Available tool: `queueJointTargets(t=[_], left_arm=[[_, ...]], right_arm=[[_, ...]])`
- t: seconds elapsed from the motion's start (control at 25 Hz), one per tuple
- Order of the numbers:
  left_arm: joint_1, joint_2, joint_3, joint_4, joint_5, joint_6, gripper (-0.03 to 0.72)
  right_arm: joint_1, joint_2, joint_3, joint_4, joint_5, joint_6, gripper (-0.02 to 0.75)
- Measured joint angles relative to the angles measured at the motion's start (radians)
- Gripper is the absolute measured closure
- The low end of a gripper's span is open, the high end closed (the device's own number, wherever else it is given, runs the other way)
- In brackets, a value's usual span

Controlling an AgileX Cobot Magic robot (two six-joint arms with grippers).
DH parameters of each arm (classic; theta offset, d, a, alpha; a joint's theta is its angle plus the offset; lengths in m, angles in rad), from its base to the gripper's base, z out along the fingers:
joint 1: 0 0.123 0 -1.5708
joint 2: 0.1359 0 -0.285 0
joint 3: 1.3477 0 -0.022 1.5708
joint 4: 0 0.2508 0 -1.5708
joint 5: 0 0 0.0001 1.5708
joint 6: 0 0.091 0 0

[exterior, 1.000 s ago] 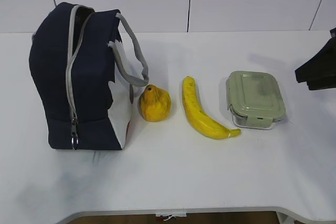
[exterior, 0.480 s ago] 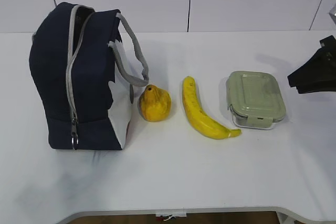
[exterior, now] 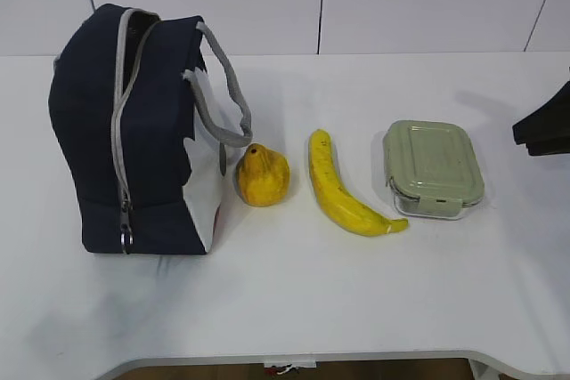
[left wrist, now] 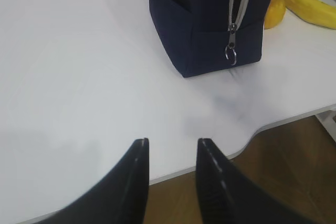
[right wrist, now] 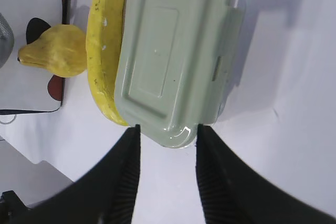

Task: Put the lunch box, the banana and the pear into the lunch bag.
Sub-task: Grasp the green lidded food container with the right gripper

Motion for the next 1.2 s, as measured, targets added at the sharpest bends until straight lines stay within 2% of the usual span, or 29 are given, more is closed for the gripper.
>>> queueJointTargets(t=[0.16, 0.24, 0.4, 0.48, 0.76, 1.2], left_arm=[[0.000, 0.000, 0.000, 0.000, 0.000, 0.000, 0.454], [0.000, 0.000, 0.000, 0.000, 0.000, 0.000, 0.454], [0.000, 0.000, 0.000, 0.000, 0.000, 0.000, 0.454], [0.000, 0.000, 0.000, 0.000, 0.000, 0.000, 0.454], [0.000, 0.000, 0.000, 0.000, 0.000, 0.000, 0.454], [0.000, 0.000, 0.000, 0.000, 0.000, 0.000, 0.454]], right_arm=[[0.000, 0.000, 0.000, 0.009, 0.000, 0.013, 0.437], [0.000, 0.000, 0.000, 0.024, 0.000, 0.027, 0.398], [0.000, 0.000, 0.000, 0.068, 0.000, 0.034, 0.190], [0.000, 0.001, -0.002, 0.083, 0.000, 0.036, 0.138], [0.000, 0.099, -0.015, 0.125, 0.000, 0.034, 0.123], [0.000, 0.202, -0.028, 0.136, -0.007, -0.037, 0.143]])
